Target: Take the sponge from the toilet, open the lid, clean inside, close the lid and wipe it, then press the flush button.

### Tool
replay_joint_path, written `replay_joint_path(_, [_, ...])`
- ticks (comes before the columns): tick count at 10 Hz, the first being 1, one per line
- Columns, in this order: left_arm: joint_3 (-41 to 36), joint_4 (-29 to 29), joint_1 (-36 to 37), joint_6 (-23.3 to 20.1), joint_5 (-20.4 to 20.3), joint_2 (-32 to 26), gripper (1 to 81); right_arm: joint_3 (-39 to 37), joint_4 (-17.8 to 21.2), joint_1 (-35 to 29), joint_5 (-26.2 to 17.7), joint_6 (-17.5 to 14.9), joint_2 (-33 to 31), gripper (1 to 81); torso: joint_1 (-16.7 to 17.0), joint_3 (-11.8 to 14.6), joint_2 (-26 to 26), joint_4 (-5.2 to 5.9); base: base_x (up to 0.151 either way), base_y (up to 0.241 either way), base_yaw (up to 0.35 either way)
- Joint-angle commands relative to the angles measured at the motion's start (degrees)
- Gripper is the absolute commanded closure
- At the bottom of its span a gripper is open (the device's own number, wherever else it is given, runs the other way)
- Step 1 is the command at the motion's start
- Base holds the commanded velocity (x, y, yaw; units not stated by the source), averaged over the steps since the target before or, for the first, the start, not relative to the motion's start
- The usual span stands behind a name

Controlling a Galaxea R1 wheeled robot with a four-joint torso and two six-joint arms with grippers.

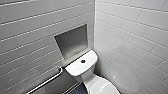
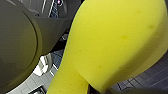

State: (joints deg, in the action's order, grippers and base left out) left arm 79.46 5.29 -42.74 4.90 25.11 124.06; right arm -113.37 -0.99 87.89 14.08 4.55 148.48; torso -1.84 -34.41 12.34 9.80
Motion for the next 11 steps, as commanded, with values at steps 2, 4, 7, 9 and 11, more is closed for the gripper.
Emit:
replay_joint_path(2, [3.9, -11.5, -16.4, 0.2, -12.4, 2.1, 81.1, -0.4, -0.4, 0.8, -4.1, -0.1, -0.4, 81.1, 0.0, 3.4, 0.0, 0.0, 0.0, 0.0, 0.0])
replay_joint_path(4, [11.8, -11.6, -21.5, 0.1, -13.9, 6.9, 81.1, -2.0, -0.4, 0.8, -4.1, -0.1, 0.5, 81.1, 0.1, 5.8, 0.0, 0.0, 0.0, 0.0, 0.0])
replay_joint_path(7, [23.3, -11.7, -27.1, -0.2, -17.3, 13.8, 81.1, -2.9, -0.4, 0.7, -4.1, -0.1, 0.8, 81.1, 0.2, 8.8, 0.1, 0.0, 0.0, 0.0, 0.0])
replay_joint_path(9, [30.6, -11.7, -28.8, -0.7, -17.6, 18.5, 81.1, -3.7, -0.3, 0.7, -4.1, -0.1, 1.1, 81.1, 0.2, 11.0, 0.2, 0.0, 0.0, 0.0, 0.0])
replay_joint_path(11, [35.9, -11.7, -29.9, -0.9, -17.6, 22.2, 81.1, -5.4, -0.3, 0.9, -4.1, 0.1, 2.2, 81.1, 0.3, 10.7, 0.2, 0.0, 0.0, 0.0, 0.0])
